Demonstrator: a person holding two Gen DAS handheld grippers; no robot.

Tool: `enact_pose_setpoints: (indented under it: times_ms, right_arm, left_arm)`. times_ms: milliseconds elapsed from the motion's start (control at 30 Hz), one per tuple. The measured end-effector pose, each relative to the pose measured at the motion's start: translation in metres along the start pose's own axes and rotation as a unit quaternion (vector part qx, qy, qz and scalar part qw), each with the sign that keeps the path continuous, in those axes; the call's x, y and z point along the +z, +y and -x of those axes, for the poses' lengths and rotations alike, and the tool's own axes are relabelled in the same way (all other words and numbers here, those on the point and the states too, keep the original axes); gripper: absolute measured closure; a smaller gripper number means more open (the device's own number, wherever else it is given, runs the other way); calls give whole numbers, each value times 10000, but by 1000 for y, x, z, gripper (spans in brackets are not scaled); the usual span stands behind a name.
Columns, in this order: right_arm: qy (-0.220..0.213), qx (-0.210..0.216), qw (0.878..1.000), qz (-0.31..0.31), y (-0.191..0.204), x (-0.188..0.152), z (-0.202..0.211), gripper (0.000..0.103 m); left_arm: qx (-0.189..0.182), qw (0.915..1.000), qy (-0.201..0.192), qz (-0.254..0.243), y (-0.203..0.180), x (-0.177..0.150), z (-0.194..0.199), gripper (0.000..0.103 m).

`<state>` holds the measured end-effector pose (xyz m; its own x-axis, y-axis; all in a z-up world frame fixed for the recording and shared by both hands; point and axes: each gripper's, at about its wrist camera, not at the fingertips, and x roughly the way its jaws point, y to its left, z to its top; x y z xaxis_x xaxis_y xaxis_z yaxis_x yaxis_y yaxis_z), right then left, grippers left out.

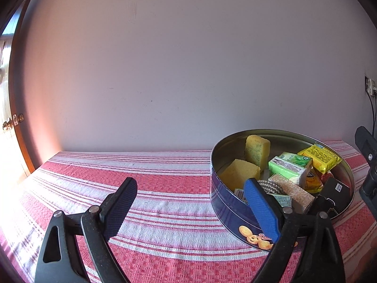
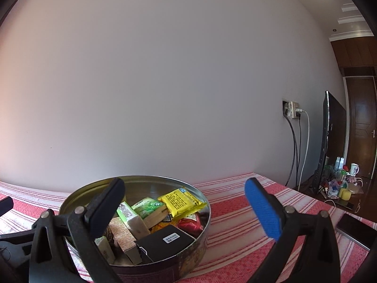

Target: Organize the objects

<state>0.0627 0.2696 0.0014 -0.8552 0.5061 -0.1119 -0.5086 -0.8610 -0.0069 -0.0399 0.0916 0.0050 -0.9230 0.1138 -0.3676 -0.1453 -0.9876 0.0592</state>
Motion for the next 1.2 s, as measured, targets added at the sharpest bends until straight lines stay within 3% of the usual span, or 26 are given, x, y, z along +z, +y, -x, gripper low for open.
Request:
enact_pose_setpoints:
  times_ms: [267, 667, 1200]
  right_arm:
    - [-10, -53, 10000, -53, -1, -1, 19, 0]
    - [-199, -175, 9996, -65, -2, -1, 33, 0]
    - [-387, 122, 9992, 55, 2, 0, 40, 0]
  left_arm:
    - [-109, 9998, -128, -96, 6, -8, 27, 5]
    - [-237, 9996, -115, 66, 11, -8, 33, 1]
    - [-135, 9998, -142, 46, 10, -7, 37, 1]
